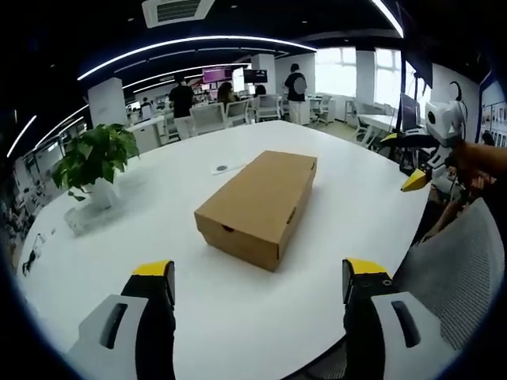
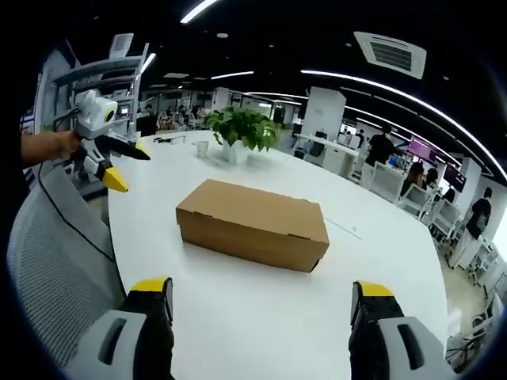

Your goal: Operate the shoe box by opening the lid, removing the specified soft item, and placing it in the target area until the item is outside and the box remains undamaged.

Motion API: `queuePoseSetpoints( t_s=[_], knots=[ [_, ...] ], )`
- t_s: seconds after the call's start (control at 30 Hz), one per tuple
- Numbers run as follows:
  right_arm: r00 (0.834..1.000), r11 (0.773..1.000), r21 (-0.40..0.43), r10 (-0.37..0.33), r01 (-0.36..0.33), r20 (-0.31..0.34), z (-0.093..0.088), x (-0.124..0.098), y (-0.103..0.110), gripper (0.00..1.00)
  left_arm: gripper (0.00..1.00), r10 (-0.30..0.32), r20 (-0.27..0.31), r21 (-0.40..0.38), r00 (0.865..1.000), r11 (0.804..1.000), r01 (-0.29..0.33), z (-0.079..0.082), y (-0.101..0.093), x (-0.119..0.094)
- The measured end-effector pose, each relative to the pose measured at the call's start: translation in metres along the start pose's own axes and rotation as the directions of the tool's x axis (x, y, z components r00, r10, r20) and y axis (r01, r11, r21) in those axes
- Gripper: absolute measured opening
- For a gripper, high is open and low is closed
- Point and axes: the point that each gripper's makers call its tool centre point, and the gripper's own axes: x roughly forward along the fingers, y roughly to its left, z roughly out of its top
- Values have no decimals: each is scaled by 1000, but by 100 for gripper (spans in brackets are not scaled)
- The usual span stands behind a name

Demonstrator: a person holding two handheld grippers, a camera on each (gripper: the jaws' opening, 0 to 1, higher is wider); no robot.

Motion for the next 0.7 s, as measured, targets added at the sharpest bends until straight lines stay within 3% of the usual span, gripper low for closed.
queuePoseSetpoints(
  t_s=[0.37,0.7],
  knots=[
    [998,997,-45,61,-62,-22,-1,20,-14,92,88,7,-6,-35,1000,999,-8,2,-2,19],
    [993,993,-22,118,-118,11,7,42,-27,91,87,0,4,-51,1000,999,0,0,-10,34]
  ],
)
